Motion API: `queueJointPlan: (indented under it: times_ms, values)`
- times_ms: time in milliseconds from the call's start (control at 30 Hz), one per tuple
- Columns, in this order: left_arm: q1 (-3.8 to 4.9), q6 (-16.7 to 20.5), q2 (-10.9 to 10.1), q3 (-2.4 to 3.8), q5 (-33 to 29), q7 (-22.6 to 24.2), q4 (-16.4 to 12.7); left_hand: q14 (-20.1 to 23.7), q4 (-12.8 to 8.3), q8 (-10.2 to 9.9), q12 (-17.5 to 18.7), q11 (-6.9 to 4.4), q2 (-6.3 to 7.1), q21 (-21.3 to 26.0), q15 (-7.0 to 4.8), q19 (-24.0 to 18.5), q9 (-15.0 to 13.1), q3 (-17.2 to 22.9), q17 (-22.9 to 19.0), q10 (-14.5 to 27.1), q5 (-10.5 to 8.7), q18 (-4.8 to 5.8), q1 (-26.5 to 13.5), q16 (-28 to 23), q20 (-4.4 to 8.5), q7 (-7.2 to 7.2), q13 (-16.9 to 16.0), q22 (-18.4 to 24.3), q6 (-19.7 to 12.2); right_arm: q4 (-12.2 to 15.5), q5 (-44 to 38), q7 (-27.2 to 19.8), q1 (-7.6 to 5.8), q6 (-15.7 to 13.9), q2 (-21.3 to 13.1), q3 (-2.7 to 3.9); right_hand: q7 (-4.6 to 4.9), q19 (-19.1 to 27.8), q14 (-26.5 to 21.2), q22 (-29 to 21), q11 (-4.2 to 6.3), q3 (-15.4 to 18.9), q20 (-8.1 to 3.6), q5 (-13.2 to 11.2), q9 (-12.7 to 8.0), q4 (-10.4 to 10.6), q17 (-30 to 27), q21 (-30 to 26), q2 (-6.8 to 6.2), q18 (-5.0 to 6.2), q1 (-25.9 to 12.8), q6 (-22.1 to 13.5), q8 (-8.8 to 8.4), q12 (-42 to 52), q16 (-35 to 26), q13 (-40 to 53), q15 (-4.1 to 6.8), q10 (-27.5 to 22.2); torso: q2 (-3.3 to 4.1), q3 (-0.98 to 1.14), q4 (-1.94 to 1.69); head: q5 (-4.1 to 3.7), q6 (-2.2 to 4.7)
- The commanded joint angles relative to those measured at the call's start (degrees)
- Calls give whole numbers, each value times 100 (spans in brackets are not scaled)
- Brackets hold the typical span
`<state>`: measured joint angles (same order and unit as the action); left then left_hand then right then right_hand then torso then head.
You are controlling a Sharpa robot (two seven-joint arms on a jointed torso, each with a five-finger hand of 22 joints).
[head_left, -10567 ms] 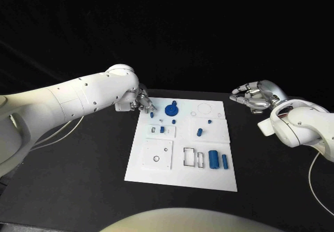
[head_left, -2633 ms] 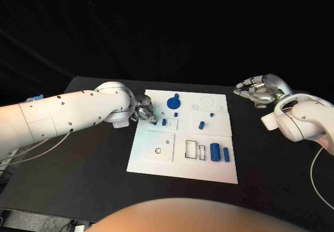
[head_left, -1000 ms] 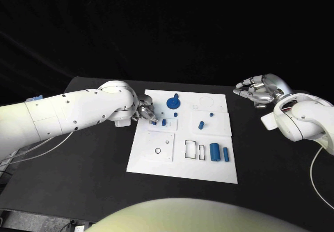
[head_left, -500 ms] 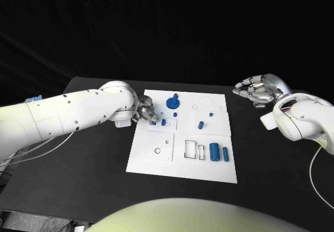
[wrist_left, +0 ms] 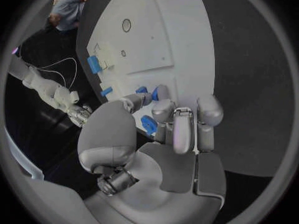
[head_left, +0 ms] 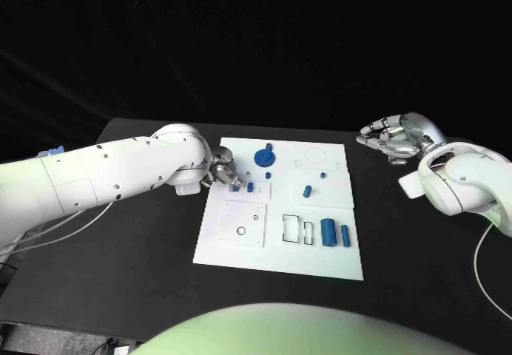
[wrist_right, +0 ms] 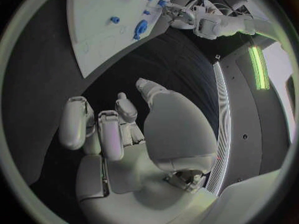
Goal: Assemble the parts on the task board
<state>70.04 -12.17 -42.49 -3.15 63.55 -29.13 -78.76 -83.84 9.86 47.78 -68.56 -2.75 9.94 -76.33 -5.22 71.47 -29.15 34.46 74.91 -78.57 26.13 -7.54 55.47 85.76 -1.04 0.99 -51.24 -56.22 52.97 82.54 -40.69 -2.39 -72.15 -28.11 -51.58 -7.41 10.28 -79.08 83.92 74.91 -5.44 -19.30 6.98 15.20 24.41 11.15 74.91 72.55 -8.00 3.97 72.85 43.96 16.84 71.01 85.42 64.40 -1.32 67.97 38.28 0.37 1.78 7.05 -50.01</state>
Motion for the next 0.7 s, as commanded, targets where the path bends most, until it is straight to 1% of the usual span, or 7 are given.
queueJointPlan:
  times_ms: [33,200,333,467,600,667,700]
  values:
    - [-18,-79,4,-8,-37,-28,-13,-388,138,-22,-28,4,48,42,-36,34,24,-236,540,14,-31,107,-16,15,8,24,-29,9,-6,-3,-24,-43,4,23,0,1,-1,14,333,146,7,-4,-6,16,7,20,408,-24,-35,71,33,-31,38,-17,-20,-5,36,-11,-2,-1,5,-5,1]
    - [-18,-8,-36,4,-36,-32,-40,-388,302,-36,-37,9,103,50,-32,41,54,-514,539,16,-49,108,25,15,8,29,-63,9,6,-5,-16,-50,6,13,2,1,-1,19,332,139,7,-3,-6,20,7,22,406,-32,-36,73,30,-33,40,-21,-21,-10,36,-15,-1,-1,8,-11,1]
    - [-16,66,-97,14,-36,-43,-79,-388,544,-56,1,23,159,73,-23,29,87,-783,539,63,-283,103,97,14,0,45,-22,38,-17,-7,-8,-56,9,7,3,1,0,21,330,136,6,-2,-6,22,7,24,397,-37,-37,74,29,-35,40,-27,-25,-18,36,-22,-4,3,8,-20,1]
    - [-13,150,-144,33,-38,-38,-123,-387,631,-58,10,26,167,80,-21,25,97,-860,540,73,-365,100,131,14,-3,49,-11,48,-20,-8,-4,-58,11,3,2,1,0,21,330,136,6,-2,-6,22,7,24,397,-37,-37,74,29,-35,40,-27,-25,-18,36,-22,2,1,1,-30,1]
    - [-8,331,-186,76,-71,-12,-179,-386,670,-73,96,39,198,114,-17,-13,108,-932,536,140,-397,87,149,12,-5,66,129,119,-63,-8,-2,-60,12,0,3,1,1,24,331,132,6,0,-6,26,6,29,400,-43,-38,75,23,-40,40,-33,-24,-26,36,-29,1,0,-2,-36,1]
    - [-4,451,-205,99,-99,12,-206,-384,677,-80,169,50,219,140,-12,-42,112,-975,530,201,-405,77,153,10,-8,80,250,170,-102,-9,-1,-61,13,-1,4,1,1,24,331,132,6,0,-6,26,6,29,400,-43,-38,75,23,-40,40,-33,-24,-26,36,-29,0,-1,1,-37,1]
    - [-2,545,-216,115,-116,36,-223,-382,678,-86,261,60,232,161,-7,-65,114,-1007,529,274,-406,70,165,9,-12,92,404,211,-141,-10,0,-62,14,-1,5,1,1,24,331,132,6,0,-6,26,6,29,400,-43,-38,75,23,-40,40,-33,-24,-26,36,-29,0,-1,1,-36,1]
